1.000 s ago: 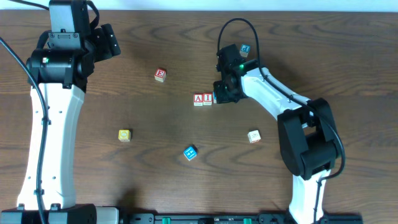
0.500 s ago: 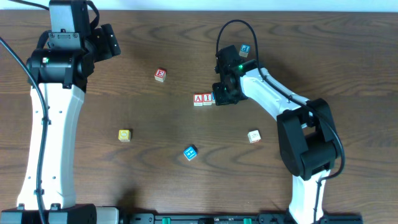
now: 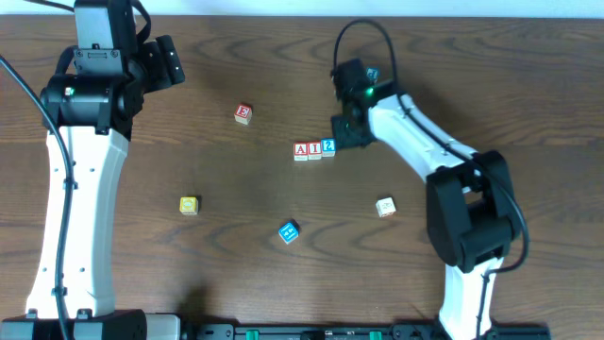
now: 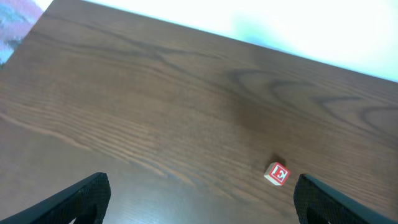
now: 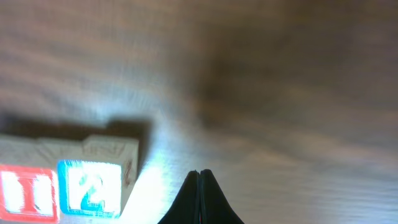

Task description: Spell out Ai2

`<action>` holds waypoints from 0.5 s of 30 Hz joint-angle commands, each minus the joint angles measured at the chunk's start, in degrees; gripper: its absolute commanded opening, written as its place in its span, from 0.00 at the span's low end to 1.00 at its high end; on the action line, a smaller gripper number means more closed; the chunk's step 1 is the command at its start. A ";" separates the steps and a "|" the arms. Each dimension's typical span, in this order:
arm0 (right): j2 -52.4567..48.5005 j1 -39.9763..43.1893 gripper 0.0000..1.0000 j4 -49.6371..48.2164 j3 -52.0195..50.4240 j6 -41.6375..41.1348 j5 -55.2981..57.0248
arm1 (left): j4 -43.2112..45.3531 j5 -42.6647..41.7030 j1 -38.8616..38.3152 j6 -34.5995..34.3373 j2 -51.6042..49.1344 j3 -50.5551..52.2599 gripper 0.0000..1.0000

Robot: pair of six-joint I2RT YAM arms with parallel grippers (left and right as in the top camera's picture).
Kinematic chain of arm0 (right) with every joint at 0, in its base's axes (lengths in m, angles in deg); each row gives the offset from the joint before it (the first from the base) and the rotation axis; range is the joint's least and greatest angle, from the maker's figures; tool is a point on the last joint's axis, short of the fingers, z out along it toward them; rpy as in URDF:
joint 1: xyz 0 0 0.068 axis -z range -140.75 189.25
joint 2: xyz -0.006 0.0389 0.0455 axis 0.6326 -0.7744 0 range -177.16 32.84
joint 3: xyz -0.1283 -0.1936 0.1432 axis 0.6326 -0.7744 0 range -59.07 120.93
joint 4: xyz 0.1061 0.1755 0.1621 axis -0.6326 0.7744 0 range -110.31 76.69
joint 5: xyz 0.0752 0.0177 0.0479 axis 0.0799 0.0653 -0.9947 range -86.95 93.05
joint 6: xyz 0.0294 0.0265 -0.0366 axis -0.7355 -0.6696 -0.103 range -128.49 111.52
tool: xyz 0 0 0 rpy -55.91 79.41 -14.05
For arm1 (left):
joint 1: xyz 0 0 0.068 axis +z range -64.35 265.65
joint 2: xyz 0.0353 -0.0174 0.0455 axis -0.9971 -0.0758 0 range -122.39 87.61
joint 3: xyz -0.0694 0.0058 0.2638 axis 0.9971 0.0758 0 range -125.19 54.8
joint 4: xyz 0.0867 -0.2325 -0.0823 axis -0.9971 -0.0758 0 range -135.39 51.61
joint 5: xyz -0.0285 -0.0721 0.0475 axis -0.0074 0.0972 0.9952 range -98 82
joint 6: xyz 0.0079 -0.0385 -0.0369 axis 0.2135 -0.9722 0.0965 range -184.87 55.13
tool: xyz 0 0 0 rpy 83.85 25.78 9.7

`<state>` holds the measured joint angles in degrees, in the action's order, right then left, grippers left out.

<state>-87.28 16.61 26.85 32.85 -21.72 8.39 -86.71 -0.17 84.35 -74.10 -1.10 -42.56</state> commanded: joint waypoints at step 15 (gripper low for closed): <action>26.12 2.99 0.77 3.50 17.86 21.03 3.43 | 7.52 -0.39 -4.28 14.45 13.99 -0.31 0.95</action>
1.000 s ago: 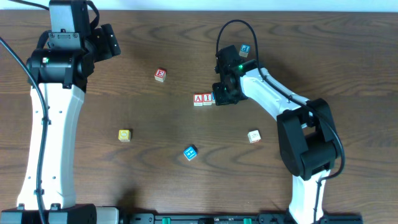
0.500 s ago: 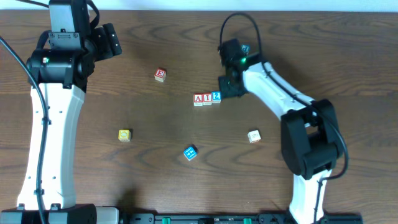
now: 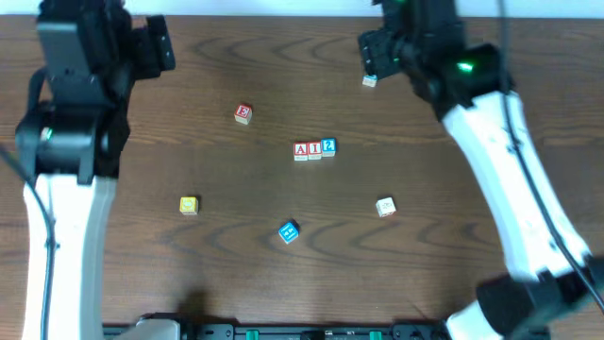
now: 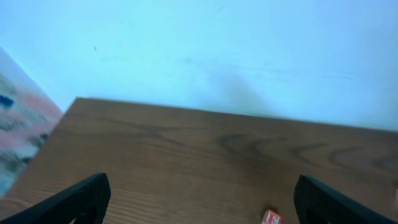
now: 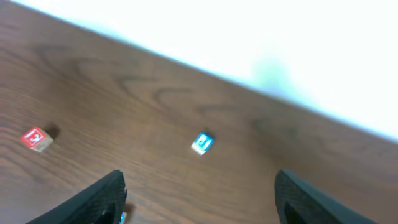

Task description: Spell out Ai2

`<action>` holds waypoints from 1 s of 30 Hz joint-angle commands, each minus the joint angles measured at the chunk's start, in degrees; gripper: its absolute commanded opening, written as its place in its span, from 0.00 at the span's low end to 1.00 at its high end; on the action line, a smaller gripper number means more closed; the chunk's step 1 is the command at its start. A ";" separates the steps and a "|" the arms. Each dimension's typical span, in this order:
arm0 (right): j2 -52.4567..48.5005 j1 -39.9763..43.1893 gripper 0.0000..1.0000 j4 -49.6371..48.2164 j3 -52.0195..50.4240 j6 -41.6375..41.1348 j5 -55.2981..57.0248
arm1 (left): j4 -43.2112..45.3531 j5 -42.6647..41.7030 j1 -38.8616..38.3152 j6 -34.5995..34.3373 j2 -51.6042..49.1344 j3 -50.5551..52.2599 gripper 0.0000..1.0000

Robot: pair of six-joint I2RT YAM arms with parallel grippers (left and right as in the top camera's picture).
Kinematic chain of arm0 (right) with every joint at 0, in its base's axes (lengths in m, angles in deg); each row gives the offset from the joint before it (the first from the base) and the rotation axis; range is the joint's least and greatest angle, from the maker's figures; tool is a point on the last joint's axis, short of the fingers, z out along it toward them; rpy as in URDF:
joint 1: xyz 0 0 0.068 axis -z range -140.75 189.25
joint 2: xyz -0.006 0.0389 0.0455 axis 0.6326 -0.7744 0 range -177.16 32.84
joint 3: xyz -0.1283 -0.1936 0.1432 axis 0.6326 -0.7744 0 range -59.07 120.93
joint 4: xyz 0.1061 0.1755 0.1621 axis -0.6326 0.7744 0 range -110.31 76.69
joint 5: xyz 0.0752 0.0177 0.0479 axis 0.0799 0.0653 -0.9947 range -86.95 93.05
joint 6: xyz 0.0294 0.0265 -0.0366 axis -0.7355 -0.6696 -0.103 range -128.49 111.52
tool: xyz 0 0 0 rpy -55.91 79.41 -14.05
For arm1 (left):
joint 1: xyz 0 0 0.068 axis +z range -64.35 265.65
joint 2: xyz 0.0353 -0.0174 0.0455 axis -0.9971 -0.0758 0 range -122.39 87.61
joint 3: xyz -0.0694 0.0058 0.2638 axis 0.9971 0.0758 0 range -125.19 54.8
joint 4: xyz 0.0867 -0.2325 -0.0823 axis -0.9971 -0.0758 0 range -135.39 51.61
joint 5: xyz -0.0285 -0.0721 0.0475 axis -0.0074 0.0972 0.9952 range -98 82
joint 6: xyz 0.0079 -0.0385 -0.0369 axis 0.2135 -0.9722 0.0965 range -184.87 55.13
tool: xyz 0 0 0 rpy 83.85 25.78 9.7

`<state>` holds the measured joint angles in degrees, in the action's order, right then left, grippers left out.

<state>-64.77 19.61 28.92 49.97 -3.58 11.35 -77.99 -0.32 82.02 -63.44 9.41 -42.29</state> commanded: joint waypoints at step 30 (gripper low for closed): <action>71.25 -19.82 0.99 8.44 -51.41 -20.37 4.55 | -35.45 -1.68 -11.39 -18.36 52.59 17.25 0.96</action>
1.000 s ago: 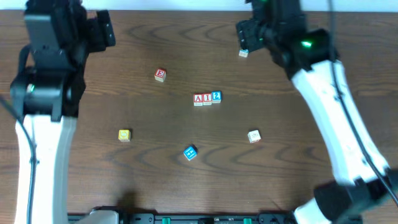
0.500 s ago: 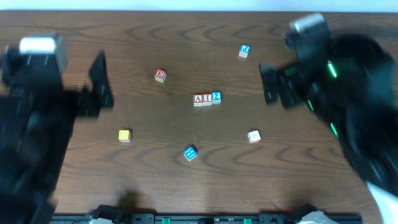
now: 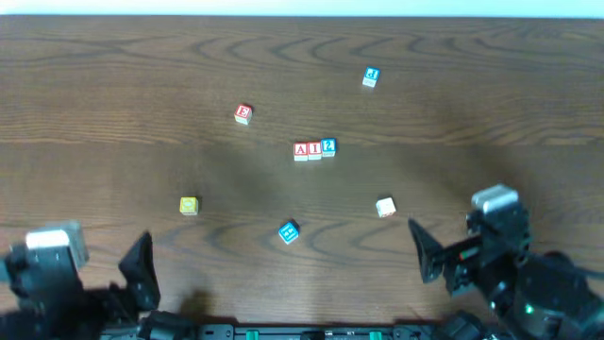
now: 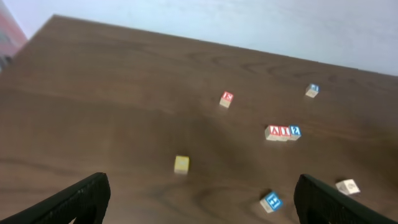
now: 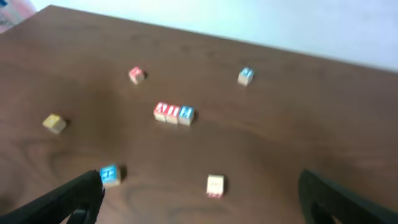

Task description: Spell out Ai2

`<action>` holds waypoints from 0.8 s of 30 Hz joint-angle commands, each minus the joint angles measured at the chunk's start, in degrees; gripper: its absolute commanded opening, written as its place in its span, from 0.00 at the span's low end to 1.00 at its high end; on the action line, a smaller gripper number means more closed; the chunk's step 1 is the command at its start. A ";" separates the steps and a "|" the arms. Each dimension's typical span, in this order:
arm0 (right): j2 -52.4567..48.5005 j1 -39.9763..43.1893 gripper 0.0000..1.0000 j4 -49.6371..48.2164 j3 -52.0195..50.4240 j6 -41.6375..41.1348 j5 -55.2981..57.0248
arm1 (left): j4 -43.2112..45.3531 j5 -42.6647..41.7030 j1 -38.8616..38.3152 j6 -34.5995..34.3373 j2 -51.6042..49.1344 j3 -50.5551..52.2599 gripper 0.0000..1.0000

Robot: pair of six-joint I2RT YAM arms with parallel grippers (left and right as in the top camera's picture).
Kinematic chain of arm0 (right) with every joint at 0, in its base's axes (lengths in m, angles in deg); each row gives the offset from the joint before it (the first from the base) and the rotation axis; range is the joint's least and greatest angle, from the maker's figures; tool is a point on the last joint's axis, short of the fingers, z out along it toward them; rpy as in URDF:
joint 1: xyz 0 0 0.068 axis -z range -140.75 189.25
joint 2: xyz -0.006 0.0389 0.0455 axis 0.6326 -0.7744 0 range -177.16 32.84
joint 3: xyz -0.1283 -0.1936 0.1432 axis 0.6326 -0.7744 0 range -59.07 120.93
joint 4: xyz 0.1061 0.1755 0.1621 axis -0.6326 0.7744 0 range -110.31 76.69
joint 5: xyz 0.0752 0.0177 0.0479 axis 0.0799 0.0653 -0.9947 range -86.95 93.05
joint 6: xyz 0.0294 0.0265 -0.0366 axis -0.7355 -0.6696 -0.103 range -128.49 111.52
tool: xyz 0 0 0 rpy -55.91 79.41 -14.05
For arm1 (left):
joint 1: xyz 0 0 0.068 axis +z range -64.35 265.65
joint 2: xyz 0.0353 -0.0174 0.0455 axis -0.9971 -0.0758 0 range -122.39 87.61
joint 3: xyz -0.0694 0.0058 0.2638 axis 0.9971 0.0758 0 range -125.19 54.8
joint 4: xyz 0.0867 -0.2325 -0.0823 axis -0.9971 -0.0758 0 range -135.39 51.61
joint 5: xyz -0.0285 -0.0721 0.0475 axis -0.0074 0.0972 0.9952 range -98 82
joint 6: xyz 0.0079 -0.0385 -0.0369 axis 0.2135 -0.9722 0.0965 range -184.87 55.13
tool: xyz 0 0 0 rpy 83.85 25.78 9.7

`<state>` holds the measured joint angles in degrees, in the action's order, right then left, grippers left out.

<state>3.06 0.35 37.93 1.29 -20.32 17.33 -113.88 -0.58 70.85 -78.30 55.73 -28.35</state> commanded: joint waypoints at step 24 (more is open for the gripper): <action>5.51 -0.50 0.99 7.74 -4.24 -3.58 -1.90 | -1.05 -2.99 -0.22 -11.23 11.76 6.95 0.96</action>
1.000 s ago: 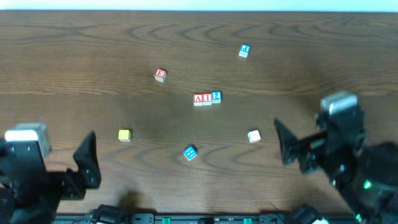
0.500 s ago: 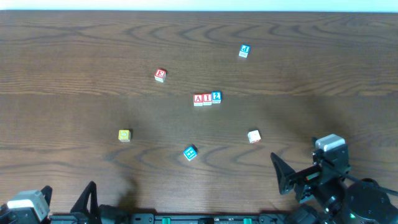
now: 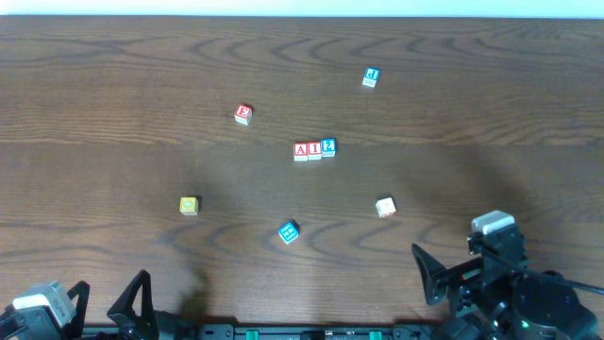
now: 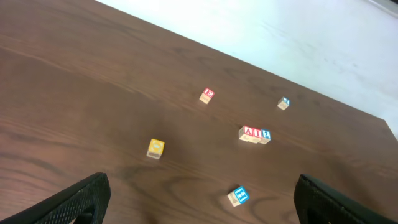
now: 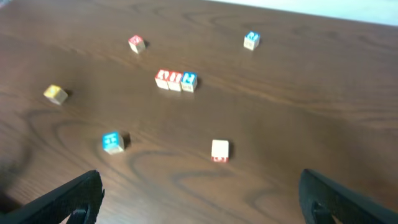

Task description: Spell out Ai2

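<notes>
Three blocks stand touching in a row at mid-table: a red A block [image 3: 301, 150], a red I block [image 3: 314, 150] and a blue 2 block [image 3: 328, 146]. The wrist views show the same row [image 4: 255, 134] [image 5: 175, 80]. My left gripper [image 4: 199, 202] is open at the near left edge, far from the row, nothing between its fingers. My right gripper [image 5: 199, 199] is open at the near right edge, also empty.
Loose blocks lie around the row: a red one [image 3: 243, 114] at back left, a blue one [image 3: 370, 77] at back right, a yellow one [image 3: 189, 205] at left, a blue one [image 3: 289, 231] in front and a pale one [image 3: 385, 207] at front right.
Both arms have drawn a little further back toward the near edge; the left one shows less in the overhead view. The blocks have not moved.
My right gripper was shut low beside the blue 2 block at the row's end, the left arm open at the far left. Then both arms were raised at the back, open. Later they sat at the near edge, and the A, I, 2 row has stayed in place.
</notes>
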`<action>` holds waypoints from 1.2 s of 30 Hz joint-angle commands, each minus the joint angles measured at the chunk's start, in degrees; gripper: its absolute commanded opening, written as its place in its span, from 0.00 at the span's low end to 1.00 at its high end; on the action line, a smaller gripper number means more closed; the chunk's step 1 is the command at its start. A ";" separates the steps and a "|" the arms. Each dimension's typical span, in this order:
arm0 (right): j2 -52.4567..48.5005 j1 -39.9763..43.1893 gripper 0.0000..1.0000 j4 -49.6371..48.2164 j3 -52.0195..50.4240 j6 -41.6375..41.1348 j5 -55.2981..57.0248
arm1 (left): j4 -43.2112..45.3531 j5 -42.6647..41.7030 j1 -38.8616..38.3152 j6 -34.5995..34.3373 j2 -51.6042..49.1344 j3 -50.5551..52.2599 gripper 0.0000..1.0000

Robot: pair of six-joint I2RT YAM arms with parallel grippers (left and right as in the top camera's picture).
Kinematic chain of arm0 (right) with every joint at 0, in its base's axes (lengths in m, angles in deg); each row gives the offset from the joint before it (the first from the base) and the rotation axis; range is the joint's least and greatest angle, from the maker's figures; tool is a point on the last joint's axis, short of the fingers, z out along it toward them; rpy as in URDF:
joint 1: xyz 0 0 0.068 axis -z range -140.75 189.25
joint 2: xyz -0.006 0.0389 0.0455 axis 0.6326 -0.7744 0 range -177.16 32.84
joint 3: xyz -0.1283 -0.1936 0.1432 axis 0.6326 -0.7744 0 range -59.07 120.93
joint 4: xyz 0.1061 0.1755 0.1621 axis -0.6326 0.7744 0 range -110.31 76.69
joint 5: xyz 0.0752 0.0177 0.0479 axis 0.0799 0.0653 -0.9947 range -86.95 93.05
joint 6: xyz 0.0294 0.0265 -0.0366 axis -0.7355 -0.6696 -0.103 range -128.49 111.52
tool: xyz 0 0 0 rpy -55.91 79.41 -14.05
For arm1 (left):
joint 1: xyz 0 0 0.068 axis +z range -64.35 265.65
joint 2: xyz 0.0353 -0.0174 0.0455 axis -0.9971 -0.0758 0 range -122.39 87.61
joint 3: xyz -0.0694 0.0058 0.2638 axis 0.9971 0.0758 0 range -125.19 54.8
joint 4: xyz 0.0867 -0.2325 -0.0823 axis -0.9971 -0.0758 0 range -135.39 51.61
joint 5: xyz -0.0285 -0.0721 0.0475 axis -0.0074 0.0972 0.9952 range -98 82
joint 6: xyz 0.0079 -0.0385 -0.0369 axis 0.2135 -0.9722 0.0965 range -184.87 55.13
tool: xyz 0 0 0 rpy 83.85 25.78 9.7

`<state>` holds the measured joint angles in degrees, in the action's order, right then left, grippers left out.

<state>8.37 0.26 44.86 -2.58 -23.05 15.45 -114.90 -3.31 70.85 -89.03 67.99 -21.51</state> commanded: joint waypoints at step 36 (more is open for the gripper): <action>0.20 -0.42 0.99 4.55 -0.37 -0.85 -0.02 | 36.83 -12.20 13.00 20.57 19.41 62.60 0.95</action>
<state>8.37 0.26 49.30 -2.95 -23.16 15.26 -78.43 -15.14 83.44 -69.29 86.77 40.13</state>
